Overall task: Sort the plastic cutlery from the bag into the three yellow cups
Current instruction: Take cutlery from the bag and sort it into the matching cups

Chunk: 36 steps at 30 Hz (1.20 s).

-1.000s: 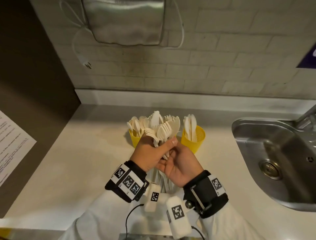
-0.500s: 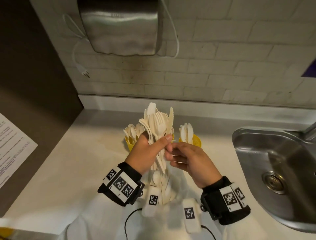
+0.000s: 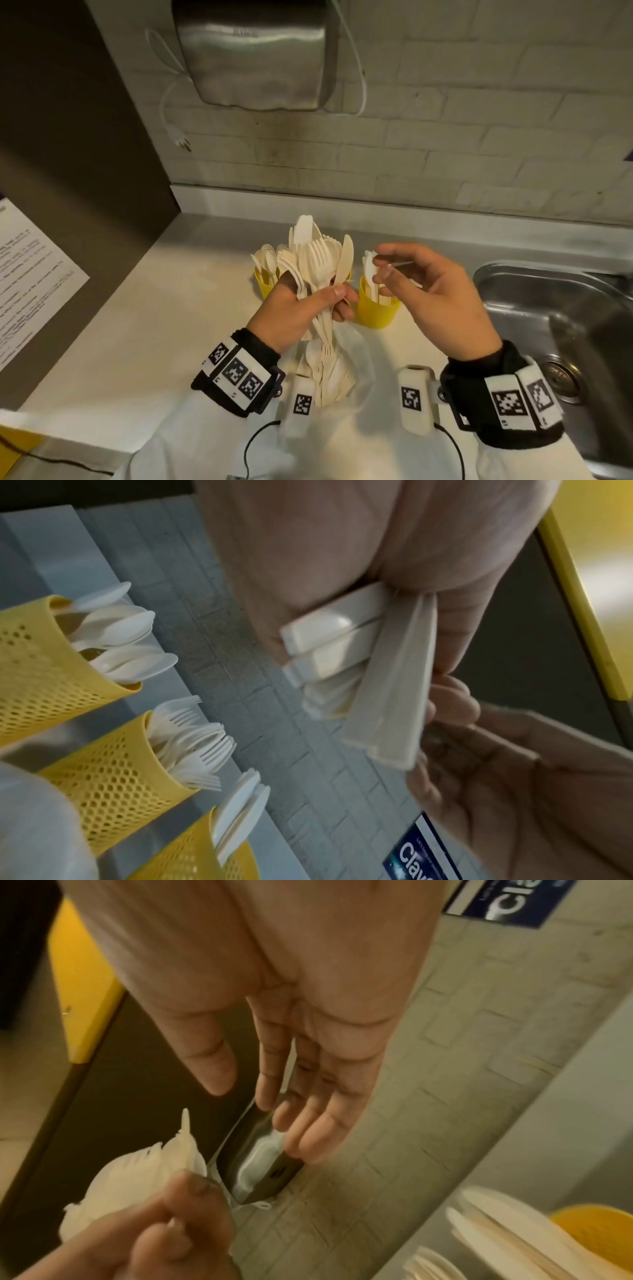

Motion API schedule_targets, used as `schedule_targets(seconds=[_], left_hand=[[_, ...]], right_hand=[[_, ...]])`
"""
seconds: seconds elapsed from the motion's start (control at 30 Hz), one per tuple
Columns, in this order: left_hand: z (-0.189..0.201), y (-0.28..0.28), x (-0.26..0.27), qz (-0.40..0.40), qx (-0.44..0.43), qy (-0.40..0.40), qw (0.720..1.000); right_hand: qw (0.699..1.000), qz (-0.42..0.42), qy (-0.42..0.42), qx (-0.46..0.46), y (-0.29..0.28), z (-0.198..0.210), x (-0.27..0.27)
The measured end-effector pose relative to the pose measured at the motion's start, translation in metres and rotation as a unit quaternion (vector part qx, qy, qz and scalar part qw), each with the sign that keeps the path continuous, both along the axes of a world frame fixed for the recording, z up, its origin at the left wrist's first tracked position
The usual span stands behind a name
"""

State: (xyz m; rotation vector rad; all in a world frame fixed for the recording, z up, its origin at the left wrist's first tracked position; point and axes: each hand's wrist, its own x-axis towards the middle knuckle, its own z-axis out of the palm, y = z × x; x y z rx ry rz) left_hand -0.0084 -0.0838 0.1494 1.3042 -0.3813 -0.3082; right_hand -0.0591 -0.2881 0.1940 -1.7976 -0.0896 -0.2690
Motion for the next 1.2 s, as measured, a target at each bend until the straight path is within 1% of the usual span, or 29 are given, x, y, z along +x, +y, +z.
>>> schedule_targets(seconds=[0.13,0.2,0.3,0.43,0.53,0.6,0.73,0.87,0.93,1.0,1.07,1.1,1.17,1.2], left_hand=[[0.002,0.0,0.001,-0.03,0.001,-0.025,0.999],[0.005,0.002,0.004,-0.038,0.009,-0.047,0.998],[0.008,0.007,0.011,-0.035,0.028,-0.063,0.997],[0.007,0.012,0.015,-0.025,0.075,-0.075,0.994],[0.005,0.012,0.016,-0.028,0.088,-0.088,0.992],[0.005,0.012,0.016,-0.034,0.098,-0.082,0.991],[0.008,0.013,0.014,-0.058,0.117,-0.079,0.988],[0.009,0.014,0.014,-0.061,0.111,-0.036,0.991],[0.009,0.015,0.014,-0.069,0.103,-0.026,0.992],[0.009,0.016,0.015,-0.072,0.099,-0.024,0.992],[0.008,0.017,0.015,-0.077,0.087,-0.005,0.993],[0.009,0.017,0.014,-0.082,0.074,0.019,0.994],[0.01,0.018,0.013,-0.101,0.051,0.068,0.991],[0.01,0.018,0.012,-0.11,0.047,0.08,0.99]], right_hand=[[0.995,0.013,-0.083,-0.058,0.019,0.012,0.002],[0.992,0.013,-0.109,-0.068,0.026,0.013,0.005],[0.992,0.012,-0.112,-0.06,0.03,0.009,0.01],[0.99,0.003,-0.109,-0.087,0.034,0.006,0.01],[0.992,0.001,-0.098,-0.082,0.034,0.001,0.01],[0.993,0.001,-0.091,-0.078,0.033,-0.001,0.01],[0.992,-0.044,-0.083,-0.081,0.034,-0.004,0.012],[0.995,-0.074,-0.065,-0.016,0.037,0.0,0.016],[0.993,-0.096,-0.054,0.047,0.035,0.003,0.021],[0.983,-0.125,-0.05,0.125,0.031,0.005,0.026],[0.966,-0.148,-0.05,0.205,0.024,0.01,0.032],[0.953,-0.157,-0.053,0.253,0.02,0.013,0.034],[0.916,-0.164,-0.058,0.362,0.012,0.022,0.038],[0.903,-0.158,-0.061,0.395,0.008,0.025,0.039]])
